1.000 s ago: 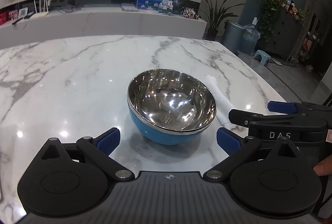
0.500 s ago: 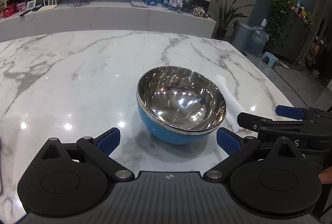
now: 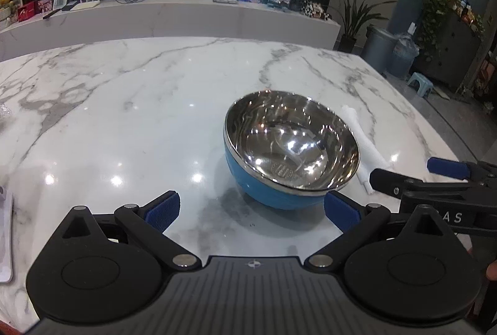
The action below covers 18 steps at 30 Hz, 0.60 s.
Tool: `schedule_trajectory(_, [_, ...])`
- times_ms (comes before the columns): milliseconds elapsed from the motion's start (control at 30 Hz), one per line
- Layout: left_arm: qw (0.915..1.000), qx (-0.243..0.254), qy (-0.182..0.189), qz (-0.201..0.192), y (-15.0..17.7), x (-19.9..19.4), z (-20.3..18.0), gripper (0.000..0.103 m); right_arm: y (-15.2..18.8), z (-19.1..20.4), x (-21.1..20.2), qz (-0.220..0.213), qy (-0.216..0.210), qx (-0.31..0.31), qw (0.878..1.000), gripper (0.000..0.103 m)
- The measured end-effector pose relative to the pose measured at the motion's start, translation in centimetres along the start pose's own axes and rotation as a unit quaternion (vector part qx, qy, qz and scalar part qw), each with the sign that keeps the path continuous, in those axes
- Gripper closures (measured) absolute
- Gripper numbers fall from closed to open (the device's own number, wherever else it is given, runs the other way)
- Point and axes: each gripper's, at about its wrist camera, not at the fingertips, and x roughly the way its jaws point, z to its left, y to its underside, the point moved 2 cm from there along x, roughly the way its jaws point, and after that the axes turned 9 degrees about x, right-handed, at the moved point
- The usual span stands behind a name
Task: Clean bowl
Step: 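Lay the white cloth on the table beside the bowl and open the right gripper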
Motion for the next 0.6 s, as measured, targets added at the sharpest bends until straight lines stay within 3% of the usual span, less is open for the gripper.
schedule_trajectory(600, [0.9997,0.021,-0.004,0.011,0.22,0.64,-0.82,0.003,0.14,-0.35,-0.03,0.006,-0.002,0.008,1.0,0.003])
